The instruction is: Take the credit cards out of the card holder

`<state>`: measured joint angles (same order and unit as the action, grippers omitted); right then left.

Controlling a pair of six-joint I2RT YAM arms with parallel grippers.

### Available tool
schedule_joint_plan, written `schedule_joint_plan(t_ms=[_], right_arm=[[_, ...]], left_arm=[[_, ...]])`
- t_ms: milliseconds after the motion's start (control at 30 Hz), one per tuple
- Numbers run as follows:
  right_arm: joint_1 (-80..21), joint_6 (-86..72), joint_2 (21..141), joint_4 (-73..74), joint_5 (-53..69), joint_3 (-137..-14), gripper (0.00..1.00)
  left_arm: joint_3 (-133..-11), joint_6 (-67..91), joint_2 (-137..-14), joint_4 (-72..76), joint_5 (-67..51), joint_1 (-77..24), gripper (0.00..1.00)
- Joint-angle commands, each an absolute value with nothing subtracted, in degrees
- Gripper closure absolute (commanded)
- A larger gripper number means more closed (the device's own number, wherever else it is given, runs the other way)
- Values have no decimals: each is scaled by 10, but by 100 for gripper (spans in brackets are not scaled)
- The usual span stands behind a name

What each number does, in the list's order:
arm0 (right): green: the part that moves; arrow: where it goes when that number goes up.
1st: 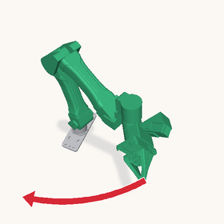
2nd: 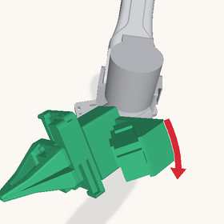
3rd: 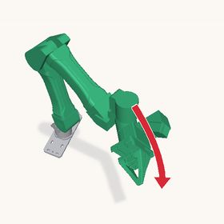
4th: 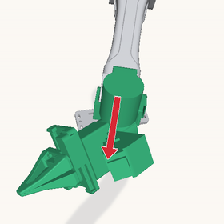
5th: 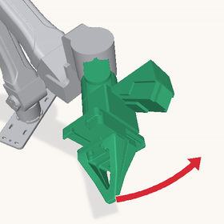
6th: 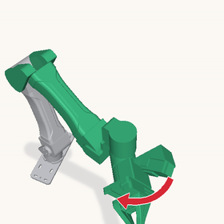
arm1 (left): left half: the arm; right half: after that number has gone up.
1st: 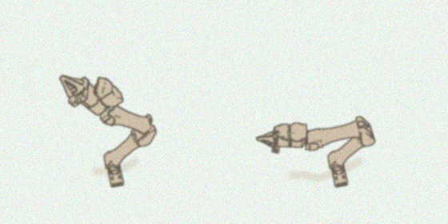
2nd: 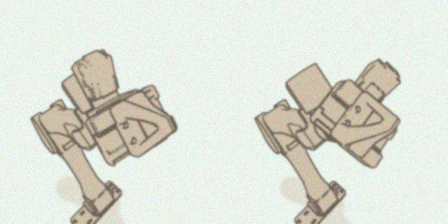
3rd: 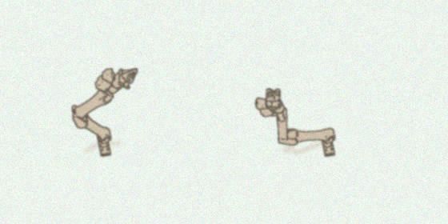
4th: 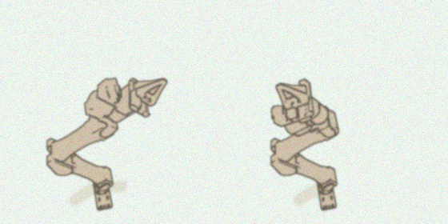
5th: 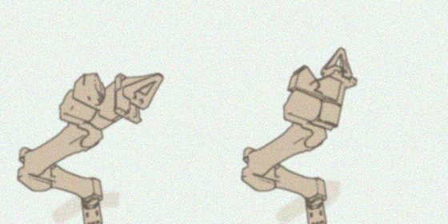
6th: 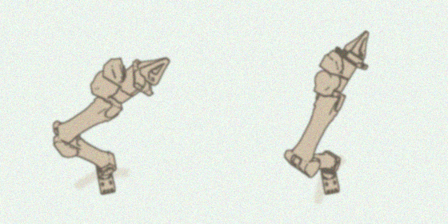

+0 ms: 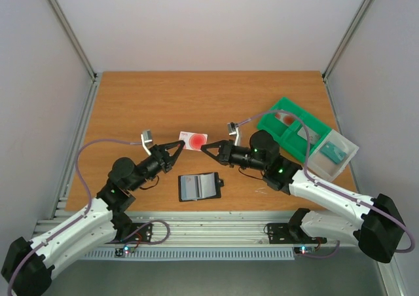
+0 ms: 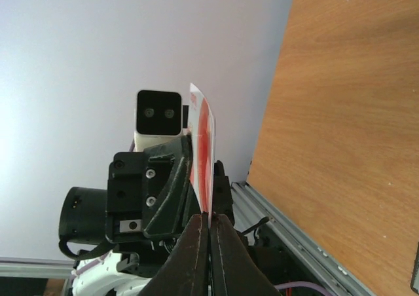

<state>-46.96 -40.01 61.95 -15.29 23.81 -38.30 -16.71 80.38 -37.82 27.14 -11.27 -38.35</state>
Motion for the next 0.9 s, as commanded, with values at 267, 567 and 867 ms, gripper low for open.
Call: schedule_joint_plan(t_ms=[267,567,867], right_arm=[[-474,-361,589,-140,224,-378,99],[-470,-283,529,9,170,-391,99],[-434,-205,500,179,107,-434,99]], left_arm=[[-174,781,-351,223,-120,-385,72],[-293,659,-338,-70,-101,-385,3],[-394,499,-353,-288,-29,-385,1]])
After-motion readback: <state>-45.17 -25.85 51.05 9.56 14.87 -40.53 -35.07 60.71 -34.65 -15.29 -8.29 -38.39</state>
